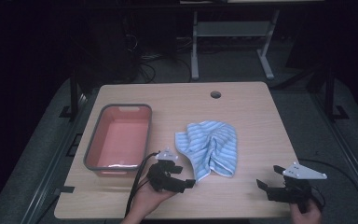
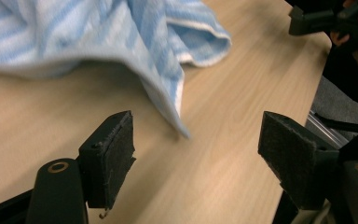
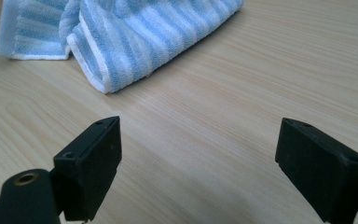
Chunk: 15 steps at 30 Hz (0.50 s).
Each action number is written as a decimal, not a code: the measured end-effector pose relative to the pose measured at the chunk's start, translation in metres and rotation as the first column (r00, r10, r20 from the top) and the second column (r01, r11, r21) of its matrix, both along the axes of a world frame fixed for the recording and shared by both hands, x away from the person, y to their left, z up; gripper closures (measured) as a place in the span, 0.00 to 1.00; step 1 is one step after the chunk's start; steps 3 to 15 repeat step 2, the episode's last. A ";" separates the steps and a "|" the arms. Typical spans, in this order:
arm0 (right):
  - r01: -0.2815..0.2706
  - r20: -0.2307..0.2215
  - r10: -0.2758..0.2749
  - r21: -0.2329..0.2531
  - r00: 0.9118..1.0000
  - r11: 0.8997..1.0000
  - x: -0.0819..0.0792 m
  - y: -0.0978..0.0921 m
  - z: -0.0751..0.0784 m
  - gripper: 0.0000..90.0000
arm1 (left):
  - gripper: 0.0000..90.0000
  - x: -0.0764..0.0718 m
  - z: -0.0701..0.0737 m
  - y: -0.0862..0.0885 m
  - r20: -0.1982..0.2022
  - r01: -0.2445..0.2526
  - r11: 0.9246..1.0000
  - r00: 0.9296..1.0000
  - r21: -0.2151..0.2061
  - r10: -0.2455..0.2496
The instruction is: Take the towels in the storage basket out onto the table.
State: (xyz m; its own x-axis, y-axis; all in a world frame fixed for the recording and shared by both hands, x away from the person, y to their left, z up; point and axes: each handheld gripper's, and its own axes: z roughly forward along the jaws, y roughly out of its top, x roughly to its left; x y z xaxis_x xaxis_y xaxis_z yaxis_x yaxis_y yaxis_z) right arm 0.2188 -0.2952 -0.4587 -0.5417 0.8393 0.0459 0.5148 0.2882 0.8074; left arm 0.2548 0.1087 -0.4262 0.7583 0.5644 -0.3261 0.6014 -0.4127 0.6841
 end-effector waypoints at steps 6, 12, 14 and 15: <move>-0.005 0.000 0.005 -0.002 1.000 1.000 -0.001 0.000 0.000 0.15 | 0.30 -0.003 -0.002 0.002 0.013 0.000 1.000 1.000 0.004 -0.001; -0.005 0.000 0.005 -0.002 1.000 1.000 -0.001 0.000 0.000 0.15 | 0.30 -0.003 -0.002 0.002 0.013 0.000 1.000 1.000 0.004 -0.001; -0.005 0.000 0.005 -0.002 1.000 1.000 -0.001 0.000 0.000 0.15 | 0.30 -0.003 -0.002 0.002 0.013 0.000 1.000 1.000 0.004 -0.001; -0.005 0.000 0.005 -0.002 1.000 1.000 -0.001 0.000 0.000 0.15 | 0.30 -0.003 -0.002 0.002 0.013 0.000 1.000 1.000 0.004 -0.001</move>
